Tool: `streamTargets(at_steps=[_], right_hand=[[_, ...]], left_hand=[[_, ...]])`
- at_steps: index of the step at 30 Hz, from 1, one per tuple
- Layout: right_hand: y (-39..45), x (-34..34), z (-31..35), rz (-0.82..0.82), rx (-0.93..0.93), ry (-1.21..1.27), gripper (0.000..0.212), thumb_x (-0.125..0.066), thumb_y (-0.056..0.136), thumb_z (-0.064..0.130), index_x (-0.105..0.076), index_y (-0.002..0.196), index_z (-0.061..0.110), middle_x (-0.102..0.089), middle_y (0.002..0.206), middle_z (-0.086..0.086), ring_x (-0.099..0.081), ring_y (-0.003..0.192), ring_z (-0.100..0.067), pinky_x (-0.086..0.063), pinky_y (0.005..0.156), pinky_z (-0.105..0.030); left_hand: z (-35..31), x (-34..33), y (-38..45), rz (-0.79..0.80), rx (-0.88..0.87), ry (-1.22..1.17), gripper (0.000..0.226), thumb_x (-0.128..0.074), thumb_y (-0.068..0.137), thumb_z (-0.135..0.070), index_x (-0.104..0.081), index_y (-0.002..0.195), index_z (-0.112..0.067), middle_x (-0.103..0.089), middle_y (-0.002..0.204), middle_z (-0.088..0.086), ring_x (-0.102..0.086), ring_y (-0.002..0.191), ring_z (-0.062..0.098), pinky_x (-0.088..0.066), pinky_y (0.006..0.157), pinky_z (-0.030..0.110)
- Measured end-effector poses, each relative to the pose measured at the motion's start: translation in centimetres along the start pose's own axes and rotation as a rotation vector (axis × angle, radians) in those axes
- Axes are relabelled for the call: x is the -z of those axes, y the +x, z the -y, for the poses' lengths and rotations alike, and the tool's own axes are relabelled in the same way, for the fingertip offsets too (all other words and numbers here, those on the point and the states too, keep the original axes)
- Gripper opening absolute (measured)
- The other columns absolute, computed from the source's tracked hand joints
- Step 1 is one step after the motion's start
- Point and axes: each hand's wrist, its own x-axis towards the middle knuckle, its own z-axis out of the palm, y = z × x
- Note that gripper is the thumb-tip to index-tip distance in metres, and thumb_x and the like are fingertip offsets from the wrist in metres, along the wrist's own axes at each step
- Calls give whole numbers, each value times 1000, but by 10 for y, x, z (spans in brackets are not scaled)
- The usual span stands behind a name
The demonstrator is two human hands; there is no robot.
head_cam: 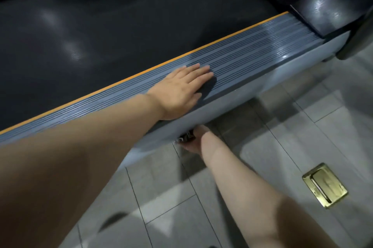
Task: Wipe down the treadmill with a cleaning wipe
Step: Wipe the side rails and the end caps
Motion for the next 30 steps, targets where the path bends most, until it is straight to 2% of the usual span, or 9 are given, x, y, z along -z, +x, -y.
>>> streamTargets(at_steps=[2,5,9,12,17,20,22,26,30], right_hand=[[-10,2,34,-66,101,10,28,-40,98,16,-60,80,12,-62,72,-13,-52,56,-21,-37,61,-30],[-37,14,84,-135,289,40,31,-36,95,8,-61,113,8,-65,116,-22,-56,79,-24,-50,75,-37],[-81,8,120,-271,503,73,36,-32,103,10,-45,137,5,-56,123,-12,-58,110,-26,-51,90,-39],[-81,-14,102,-288,343,33,22,-34,104,15,-51,118,13,-55,120,-8,-56,102,-23,-49,89,-41],[-70,2,84,-22,-8,-160,15,-42,102,9,-56,96,3,-57,104,-18,-53,92,-35,-41,96,-52],[-64,12,100,-14,-20,-199,20,-42,98,-3,-58,110,-3,-55,115,-21,-50,110,-39,-43,101,-54],[-69,21,113,-18,14,-206,31,-30,95,-14,-54,114,-10,-54,116,-26,-53,112,-40,-46,100,-49],[-104,45,136,123,355,-381,12,-49,95,-9,-60,98,-7,-67,93,-17,-68,86,-23,-59,81,-31],[-93,43,117,2,801,-564,7,-61,93,9,-63,96,14,-72,92,-3,-69,75,-9,-56,70,-25]], left_hand=[[-5,-5,10,13,48,-3,62,-23,96,-37,-21,157,-26,-15,165,-4,-9,152,18,-4,124,38],[-4,-7,7,13,40,5,61,-15,97,-42,-22,157,-29,-14,165,-5,-9,152,17,-2,124,37],[-7,-8,6,-6,71,5,61,-13,98,-42,-26,156,-28,-19,164,-5,-14,152,18,-7,124,40],[-9,-11,5,-26,79,9,58,-18,99,-40,-29,155,-28,-23,163,-5,-17,151,19,-10,124,41],[-16,-10,17,-133,173,-65,49,-24,101,-43,-48,142,-32,-45,148,-9,-40,136,20,-25,111,38],[-39,-13,40,-205,332,-60,48,-26,99,-44,-50,139,-29,-50,126,0,-44,116,27,-27,101,39],[-40,-17,46,-220,332,22,49,-31,100,-40,-46,144,-25,-49,131,3,-43,120,28,-25,108,42],[-33,-16,45,-174,333,-70,53,-23,102,-41,-38,151,-27,-35,157,-6,-32,143,17,-18,120,39],[-35,-16,46,-178,347,-71,55,-19,102,-44,-40,149,-26,-34,158,-8,-28,146,13,-16,121,37]])
